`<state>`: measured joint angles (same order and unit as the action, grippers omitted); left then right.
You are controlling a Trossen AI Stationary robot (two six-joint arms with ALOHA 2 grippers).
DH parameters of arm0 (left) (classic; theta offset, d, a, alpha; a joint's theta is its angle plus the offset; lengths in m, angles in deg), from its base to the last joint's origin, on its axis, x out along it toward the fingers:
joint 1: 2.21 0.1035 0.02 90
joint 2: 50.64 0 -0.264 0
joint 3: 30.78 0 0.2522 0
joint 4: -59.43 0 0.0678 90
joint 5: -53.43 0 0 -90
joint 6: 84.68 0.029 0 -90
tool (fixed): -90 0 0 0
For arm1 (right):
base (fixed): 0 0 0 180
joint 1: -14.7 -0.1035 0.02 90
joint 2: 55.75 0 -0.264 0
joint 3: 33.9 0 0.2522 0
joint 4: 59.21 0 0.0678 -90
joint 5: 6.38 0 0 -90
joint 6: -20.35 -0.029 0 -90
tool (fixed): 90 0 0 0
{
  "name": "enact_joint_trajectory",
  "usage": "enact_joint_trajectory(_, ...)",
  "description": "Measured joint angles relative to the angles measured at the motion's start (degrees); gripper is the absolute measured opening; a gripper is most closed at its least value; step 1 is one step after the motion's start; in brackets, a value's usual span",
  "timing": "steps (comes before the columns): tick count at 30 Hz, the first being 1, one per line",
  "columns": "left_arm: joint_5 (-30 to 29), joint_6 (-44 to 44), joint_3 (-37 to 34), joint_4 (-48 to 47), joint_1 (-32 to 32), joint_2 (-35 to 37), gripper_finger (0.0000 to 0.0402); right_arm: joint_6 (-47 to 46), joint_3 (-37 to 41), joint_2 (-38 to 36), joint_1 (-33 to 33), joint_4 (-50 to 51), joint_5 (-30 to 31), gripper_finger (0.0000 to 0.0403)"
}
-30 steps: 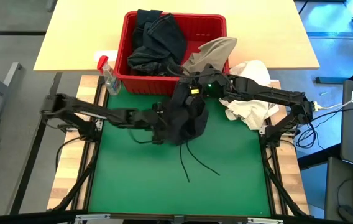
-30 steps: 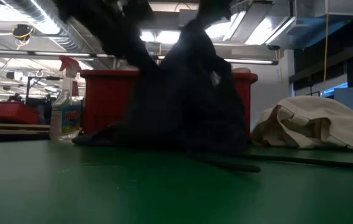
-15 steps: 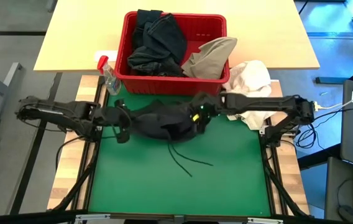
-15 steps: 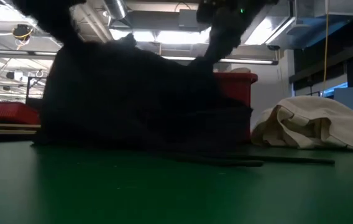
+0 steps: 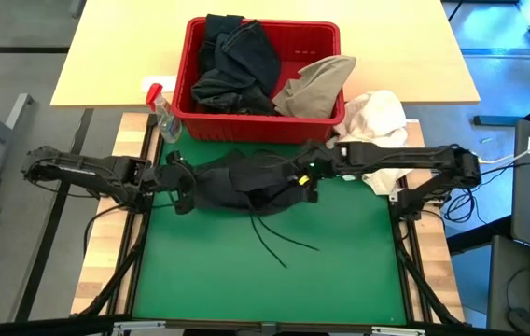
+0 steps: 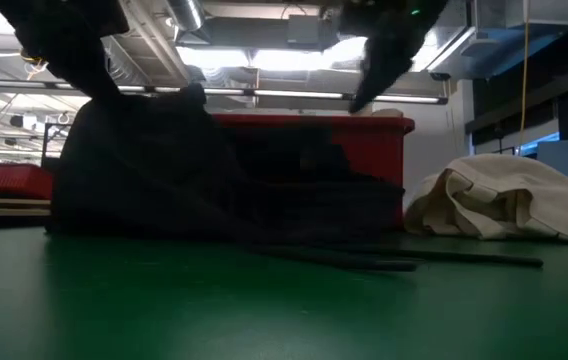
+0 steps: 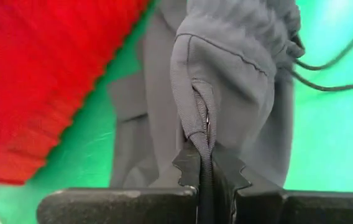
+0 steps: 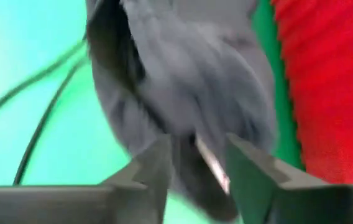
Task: Fold Laundry from Bin
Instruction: Fold the black shorts
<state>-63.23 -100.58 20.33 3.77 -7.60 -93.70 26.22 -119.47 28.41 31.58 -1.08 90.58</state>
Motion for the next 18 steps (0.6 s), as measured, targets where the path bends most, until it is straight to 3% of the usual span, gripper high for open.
enact_joint_trajectory(4,-6.9,-4.0,0.0,-1.7,0.0,2.2,0.0005,-1.1,3.0,-3.5,0.5,8.3,1.5,0.0211)
enact_joint_trajectory(8,-11.2,-5.4,0.0,-2.3,0.0,4.9,0.0006,-1.2,11.7,-5.1,1.1,4.4,5.4,0.0236)
enact_joint_trajectory(13,-11.3,-5.5,0.0,-2.2,0.0,7.4,0.0012,-0.8,25.7,-5.1,4.7,-12.9,7.1,0.0241)
enact_joint_trajectory(18,-11.2,-4.7,0.0,-1.8,0.0,7.6,0.0012,1.2,37.3,-5.1,8.8,-35.7,1.3,0.0241)
